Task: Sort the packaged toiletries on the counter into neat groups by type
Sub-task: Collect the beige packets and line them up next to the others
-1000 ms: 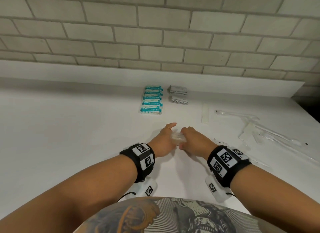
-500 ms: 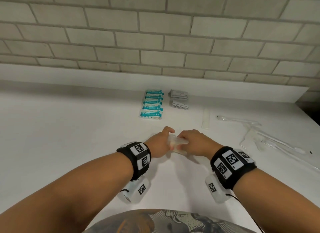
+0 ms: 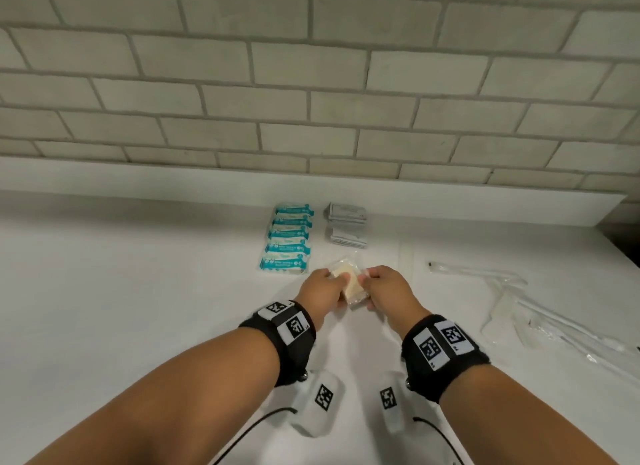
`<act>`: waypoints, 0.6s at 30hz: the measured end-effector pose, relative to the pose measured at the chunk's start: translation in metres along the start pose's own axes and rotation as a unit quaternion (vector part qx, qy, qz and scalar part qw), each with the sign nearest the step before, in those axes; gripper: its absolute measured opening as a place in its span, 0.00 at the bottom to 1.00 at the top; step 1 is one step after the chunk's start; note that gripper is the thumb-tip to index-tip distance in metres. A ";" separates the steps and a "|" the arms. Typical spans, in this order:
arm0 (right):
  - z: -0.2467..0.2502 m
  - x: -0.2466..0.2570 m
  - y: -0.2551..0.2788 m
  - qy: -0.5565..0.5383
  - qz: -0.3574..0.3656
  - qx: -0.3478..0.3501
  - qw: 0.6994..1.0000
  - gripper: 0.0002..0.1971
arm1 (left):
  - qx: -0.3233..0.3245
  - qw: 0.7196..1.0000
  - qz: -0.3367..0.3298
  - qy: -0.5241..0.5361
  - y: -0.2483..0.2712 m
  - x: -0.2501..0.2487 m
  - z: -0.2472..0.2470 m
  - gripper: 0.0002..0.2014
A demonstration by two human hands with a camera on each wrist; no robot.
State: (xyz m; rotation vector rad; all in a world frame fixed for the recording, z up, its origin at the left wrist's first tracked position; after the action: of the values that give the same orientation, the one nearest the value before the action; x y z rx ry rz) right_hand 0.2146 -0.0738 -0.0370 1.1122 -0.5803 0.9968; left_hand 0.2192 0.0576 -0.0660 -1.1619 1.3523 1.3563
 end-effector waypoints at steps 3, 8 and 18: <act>-0.002 0.001 -0.017 -0.061 -0.058 0.012 0.996 0.07 | -0.016 0.999 -0.012 -0.048 -0.020 0.005 -0.003 0.06; -0.006 0.015 -0.039 -0.038 -0.106 0.028 0.993 0.09 | -0.029 0.984 -0.036 -0.170 -0.039 -0.001 -0.010 0.18; 0.014 0.031 -0.026 0.208 0.094 0.000 0.974 0.07 | -0.007 0.991 -0.025 -0.128 -0.037 -0.009 0.004 0.27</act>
State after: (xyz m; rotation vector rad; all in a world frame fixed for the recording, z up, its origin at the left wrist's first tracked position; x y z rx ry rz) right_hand 0.2529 -0.0780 -0.0185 0.8227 -0.3481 1.3506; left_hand 0.2571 0.0629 -0.0639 -0.9861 1.1248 1.4254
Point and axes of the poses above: each hand's wrist, its own y-axis away from the middle knuckle, its own z-axis out of the back of the hand, x = y × z, the point moved 1 cm from there along -y, towards the middle knuckle, and after that the axes turned 13 degrees about -z, right-handed, at the moved point
